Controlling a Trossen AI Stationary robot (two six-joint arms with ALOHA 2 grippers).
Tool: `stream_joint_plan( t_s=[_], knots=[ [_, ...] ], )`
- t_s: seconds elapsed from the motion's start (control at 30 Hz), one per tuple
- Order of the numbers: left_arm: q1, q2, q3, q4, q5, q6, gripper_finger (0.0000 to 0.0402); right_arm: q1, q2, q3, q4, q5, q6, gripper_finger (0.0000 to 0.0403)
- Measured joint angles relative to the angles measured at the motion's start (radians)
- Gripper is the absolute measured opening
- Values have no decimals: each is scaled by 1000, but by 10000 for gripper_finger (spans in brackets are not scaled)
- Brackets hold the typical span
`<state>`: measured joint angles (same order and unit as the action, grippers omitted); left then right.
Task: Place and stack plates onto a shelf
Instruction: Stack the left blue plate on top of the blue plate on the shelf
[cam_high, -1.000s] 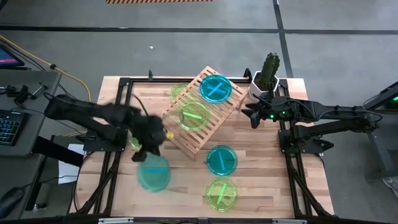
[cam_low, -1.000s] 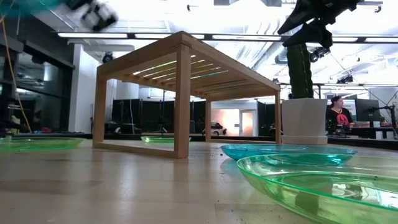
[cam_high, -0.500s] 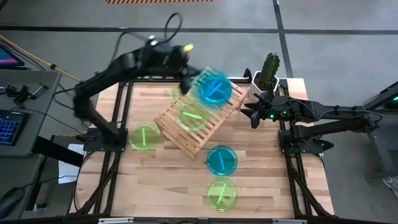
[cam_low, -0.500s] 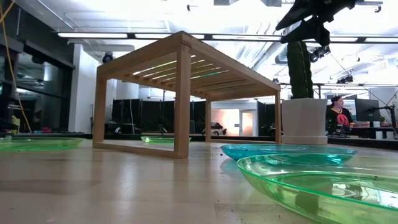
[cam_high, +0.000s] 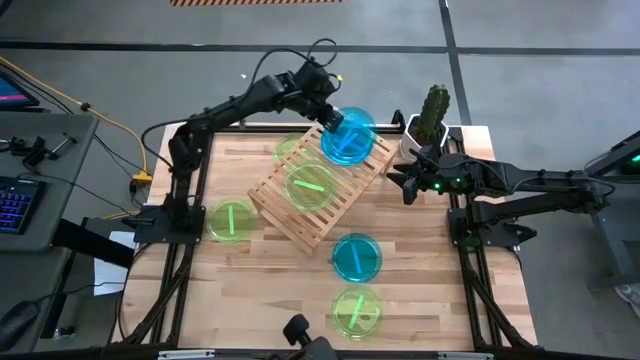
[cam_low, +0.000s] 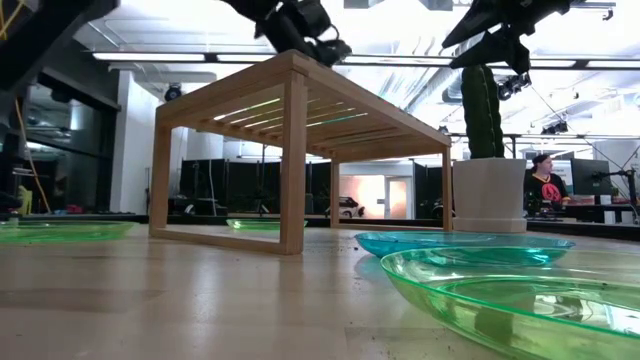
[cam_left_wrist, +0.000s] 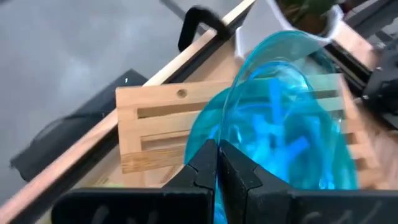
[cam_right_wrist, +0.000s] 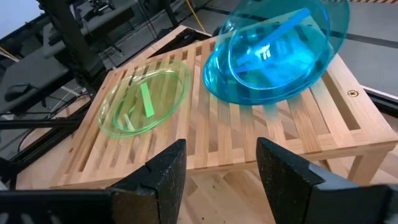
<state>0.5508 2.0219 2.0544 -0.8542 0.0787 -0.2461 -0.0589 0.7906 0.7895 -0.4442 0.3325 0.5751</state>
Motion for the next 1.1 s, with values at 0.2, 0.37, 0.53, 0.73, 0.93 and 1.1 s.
stream_joint_plan(
  t_s=[0.2,0.37,0.53,0.73,0.93,1.1],
  knots=[
    [-2,11,0,-12,9,12,0,0,0,0,0,0,2,177],
    [-1,8,0,-17,10,12,0,0,0,0,0,0,2,177],
    [-14,8,0,-17,34,13,0,0,0,0,0,0,1,177],
    [-16,8,0,-17,88,58,0,0,0,0,0,0,5,177],
    [-15,8,0,-17,124,67,13,0,0,0,0,0,19,177],
    [-15,0,0,-19,123,95,48,0,0,0,1,1,19,177]
  ],
)
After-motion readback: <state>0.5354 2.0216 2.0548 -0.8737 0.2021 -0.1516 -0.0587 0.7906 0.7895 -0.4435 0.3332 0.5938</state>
